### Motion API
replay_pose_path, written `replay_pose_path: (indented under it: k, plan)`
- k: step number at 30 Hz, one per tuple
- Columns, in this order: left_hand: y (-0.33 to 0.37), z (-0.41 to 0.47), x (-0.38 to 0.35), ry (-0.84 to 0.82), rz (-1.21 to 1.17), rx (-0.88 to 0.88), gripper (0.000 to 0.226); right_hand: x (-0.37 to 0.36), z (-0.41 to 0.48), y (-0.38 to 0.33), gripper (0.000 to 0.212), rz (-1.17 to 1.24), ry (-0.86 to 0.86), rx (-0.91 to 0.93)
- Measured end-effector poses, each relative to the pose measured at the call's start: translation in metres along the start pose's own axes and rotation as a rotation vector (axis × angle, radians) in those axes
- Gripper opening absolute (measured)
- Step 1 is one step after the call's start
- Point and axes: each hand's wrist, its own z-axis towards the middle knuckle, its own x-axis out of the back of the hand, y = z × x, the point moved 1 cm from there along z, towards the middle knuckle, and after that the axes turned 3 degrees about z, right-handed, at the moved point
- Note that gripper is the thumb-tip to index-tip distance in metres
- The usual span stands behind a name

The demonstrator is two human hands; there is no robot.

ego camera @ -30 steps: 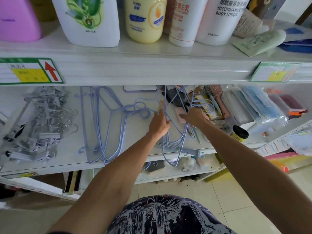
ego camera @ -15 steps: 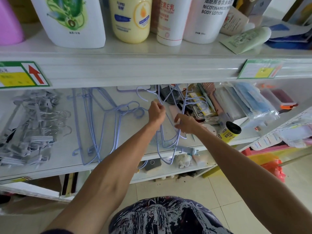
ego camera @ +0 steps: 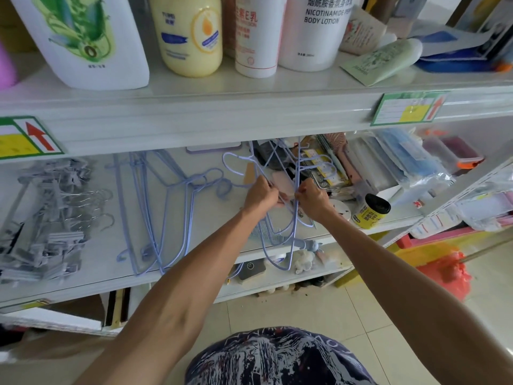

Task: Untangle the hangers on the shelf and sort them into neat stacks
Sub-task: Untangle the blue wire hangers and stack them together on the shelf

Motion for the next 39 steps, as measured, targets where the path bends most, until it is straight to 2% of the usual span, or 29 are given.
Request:
replay_pose_path:
  k: [3,6,11,14,17,19,22,24,26,30,33,34,37,39]
  plan:
    - [0.006,-0.014,0.000,-0.008,-0.183,0.021,0.012,0.007,0.001,0.011,0.021,-0.006,0.086,-0.037]
    - [0.005,-0.013,0.004,0.007,-0.241,0.033,0.012,0.010,-0.003,0.016,0.023,-0.009,0.033,-0.072]
    - [0.006,-0.013,0.010,0.025,-0.219,0.018,0.013,0.010,-0.010,0.019,0.041,-0.044,-0.095,-0.055]
    - [0.002,-0.013,0.015,0.014,-0.173,0.003,0.010,0.008,-0.012,0.017,0.034,-0.046,-0.125,-0.037]
    - [-0.003,-0.012,0.022,0.023,-0.118,0.028,0.023,0.004,-0.009,0.016,0.028,-0.049,-0.132,-0.047]
    - [-0.002,-0.013,0.028,0.063,-0.007,-0.001,0.030,0.003,-0.009,0.014,0.028,-0.071,-0.171,-0.058]
    - [-0.001,-0.018,0.038,0.149,0.300,-0.118,0.027,0.004,-0.009,0.009,0.028,-0.110,-0.183,-0.068]
    - [-0.004,-0.022,0.040,0.129,0.426,-0.121,0.026,0.003,-0.007,0.005,0.024,-0.109,-0.161,-0.077]
    - [-0.010,-0.027,0.035,0.057,0.533,-0.081,0.036,0.004,-0.006,0.001,0.019,-0.118,-0.139,-0.076]
    - [-0.020,-0.027,0.024,0.037,0.684,-0.076,0.058,0.005,-0.014,-0.005,0.017,-0.176,-0.073,-0.036]
    - [-0.022,-0.021,0.020,0.067,0.694,-0.048,0.070,0.005,-0.019,-0.003,0.027,-0.161,-0.024,-0.045]
    - [-0.020,-0.021,0.019,0.074,0.667,-0.027,0.067,0.006,-0.018,-0.001,0.027,-0.132,-0.020,-0.057]
    - [-0.015,-0.024,0.020,0.098,0.588,-0.034,0.030,0.010,-0.017,0.001,0.031,0.032,-0.029,-0.107]
    - [-0.014,-0.028,0.021,0.118,0.530,-0.053,0.031,0.010,-0.017,-0.002,0.030,0.284,-0.058,-0.186]
